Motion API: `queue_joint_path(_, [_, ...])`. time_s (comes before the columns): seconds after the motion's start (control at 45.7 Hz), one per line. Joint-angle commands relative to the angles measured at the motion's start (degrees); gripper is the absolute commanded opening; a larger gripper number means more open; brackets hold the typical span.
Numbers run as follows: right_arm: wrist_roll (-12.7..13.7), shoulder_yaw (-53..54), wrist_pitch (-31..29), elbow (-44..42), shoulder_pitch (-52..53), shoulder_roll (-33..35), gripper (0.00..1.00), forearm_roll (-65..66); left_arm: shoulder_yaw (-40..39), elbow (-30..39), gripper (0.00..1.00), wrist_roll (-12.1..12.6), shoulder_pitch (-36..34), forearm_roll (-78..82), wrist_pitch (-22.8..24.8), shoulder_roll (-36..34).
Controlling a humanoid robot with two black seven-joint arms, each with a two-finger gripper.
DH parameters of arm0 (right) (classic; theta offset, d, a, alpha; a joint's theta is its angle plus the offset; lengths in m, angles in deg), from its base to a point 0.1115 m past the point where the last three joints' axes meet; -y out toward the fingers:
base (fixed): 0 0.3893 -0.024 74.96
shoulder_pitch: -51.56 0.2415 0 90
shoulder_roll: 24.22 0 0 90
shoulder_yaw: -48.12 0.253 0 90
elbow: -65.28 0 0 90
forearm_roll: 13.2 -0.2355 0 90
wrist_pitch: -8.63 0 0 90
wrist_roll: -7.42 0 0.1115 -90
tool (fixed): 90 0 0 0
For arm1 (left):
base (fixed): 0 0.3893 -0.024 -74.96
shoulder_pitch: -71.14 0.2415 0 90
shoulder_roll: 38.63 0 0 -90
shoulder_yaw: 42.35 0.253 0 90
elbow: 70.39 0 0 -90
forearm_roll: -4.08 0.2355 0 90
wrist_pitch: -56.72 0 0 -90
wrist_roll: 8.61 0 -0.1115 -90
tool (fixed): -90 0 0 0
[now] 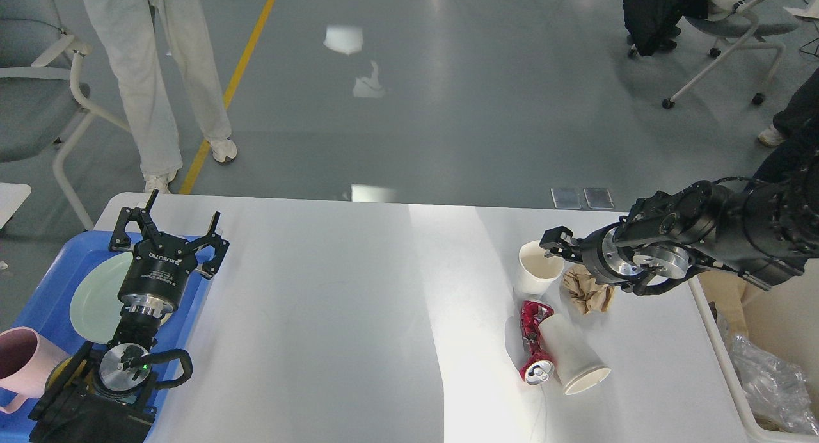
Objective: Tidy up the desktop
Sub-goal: 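Move the right gripper down to the white paper cup, then grasp the white paper cup and lift it toward the bin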
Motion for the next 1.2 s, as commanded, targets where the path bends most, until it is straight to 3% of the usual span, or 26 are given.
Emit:
queue_joint_path(0.0, [0.0, 1.4, 0.0, -2.3, -2.8, -0.5, 1.0, -0.1, 0.0, -0.1, 0.97, 0.0, 0.0, 0.0, 0.0, 0.1])
queue_joint_path(0.241, [0.2, 2.8, 0.0, -8.4, -8.3, -3.4, 1.0, -0.2, 0.0, 0.0, 0.97, 0.0, 0.0, 0.0, 0.0, 0.1])
queue_joint_path(0.328, [0.3, 5.3, 0.1, -10.1, -10.1, -3.8, 0.94, -0.2, 0.0, -0.1, 0.97, 0.0, 0.0, 0.0, 0.0, 0.0])
queue_joint_path(0.416, [0.6, 5.8, 0.1, -11.9, -11.3, -3.8, 0.75, -0.2, 0.0, 0.0, 0.97, 0.0, 0.0, 0.0, 0.0, 0.1])
queue_joint_path(0.504, [0.6, 5.8, 0.2, -13.9, -12.6, -3.9, 0.68, -0.1, 0.0, 0.0, 0.97, 0.0, 0.0, 0.0, 0.0, 0.0])
queue_joint_path(0.547, [0.6, 5.8, 0.4, -14.9, -13.2, -3.9, 0.57, -0.2, 0.0, 0.0, 0.97, 0.0, 0.0, 0.0, 0.0, 0.1])
queue_joint_path(0.613, [0.7, 5.8, 1.1, -15.9, -14.0, -3.9, 0.5, -0.4, 0.0, 0.0, 0.97, 0.0, 0.0, 0.0, 0.0, 0.1])
queue_joint_path(0.766, [3.4, 6.0, 1.1, -15.9, -14.1, -3.8, 0.0, -0.4, 0.0, 0.0, 0.97, 0.0, 0.0, 0.0, 0.0, 0.1])
queue_joint_path(0.854, [5.1, 6.0, 1.0, -15.9, -14.0, -3.7, 0.0, -0.4, 0.0, 0.0, 0.97, 0.0, 0.0, 0.0, 0.0, 0.0])
queue_joint_path(1.182, [5.7, 6.2, 0.4, -15.1, -13.0, -3.5, 0.0, -0.4, 0.0, 0.0, 0.97, 0.0, 0.0, 0.0, 0.0, 0.0])
